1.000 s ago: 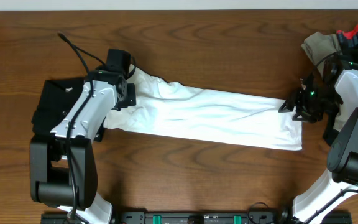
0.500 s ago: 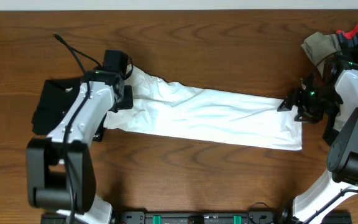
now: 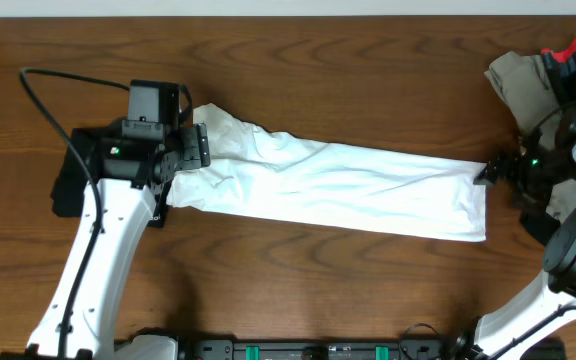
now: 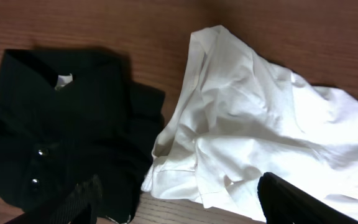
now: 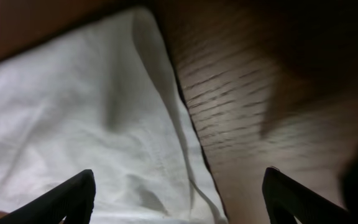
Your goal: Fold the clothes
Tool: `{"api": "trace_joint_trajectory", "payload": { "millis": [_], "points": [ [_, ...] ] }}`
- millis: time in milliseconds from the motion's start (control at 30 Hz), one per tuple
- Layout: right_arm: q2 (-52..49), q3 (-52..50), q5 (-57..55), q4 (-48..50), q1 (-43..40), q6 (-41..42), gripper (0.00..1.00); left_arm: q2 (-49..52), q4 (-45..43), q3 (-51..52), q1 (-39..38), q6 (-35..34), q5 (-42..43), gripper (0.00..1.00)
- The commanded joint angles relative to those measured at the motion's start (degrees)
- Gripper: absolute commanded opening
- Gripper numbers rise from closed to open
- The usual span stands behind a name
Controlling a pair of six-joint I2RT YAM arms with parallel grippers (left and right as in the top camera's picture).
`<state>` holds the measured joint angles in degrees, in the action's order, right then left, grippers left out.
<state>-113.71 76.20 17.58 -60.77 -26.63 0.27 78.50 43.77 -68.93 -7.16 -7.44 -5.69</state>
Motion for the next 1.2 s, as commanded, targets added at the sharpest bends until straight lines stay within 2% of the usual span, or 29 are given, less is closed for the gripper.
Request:
{"api": "trace_joint_trajectory", "payload": {
  "millis": [0,133,200,367,533,700,933,1033,1167],
  "points": [
    [-2.4,-3.1,5.1,1.7,1.3,-2.8,0.82,-0.4,0.6,-1.5,0.2,0.7,0.6,0.82],
    [-2.4,-7.5,6.2,5.3,2.8,-3.1,0.77,-0.3,1.4,-1.5,0.2,0.7,0.6,0.82],
    [-2.4,-9.6,6.2,6.4,3.3,-3.1,0.64,-0.3,1.9,-1.5,0.2,0.8,0.6,0.83],
    [-2.4,-12.7,4.7,8.2,3.3,-1.0,0.38,-0.3,3.1,-1.5,0.2,0.8,0.6,0.82],
    [-2.0,-12.0,4.7,7.7,2.8,0.3,0.03,-0.3,3.5,-1.5,0.2,0.8,0.6,0.83],
    [0.6,-6.1,3.2,2.4,0.6,1.3,0.01,-0.3,3.6,-1.5,0.2,0.8,0.6,0.83],
    [6.2,10.8,-2.6,-8.2,-4.9,2.3,0.01,-0.3,3.9,-1.5,0.2,0.8,0.6,0.83],
    [8.3,16.1,-2.6,-10.8,-4.5,0.3,0.01,-0.3,3.7,-1.5,0.2,0.8,0.6,0.83],
    [9.9,17.5,-0.7,-12.5,-0.7,-0.6,0.01,-0.3,3.7,-1.5,0.2,0.8,0.6,0.83]
  ]
}}
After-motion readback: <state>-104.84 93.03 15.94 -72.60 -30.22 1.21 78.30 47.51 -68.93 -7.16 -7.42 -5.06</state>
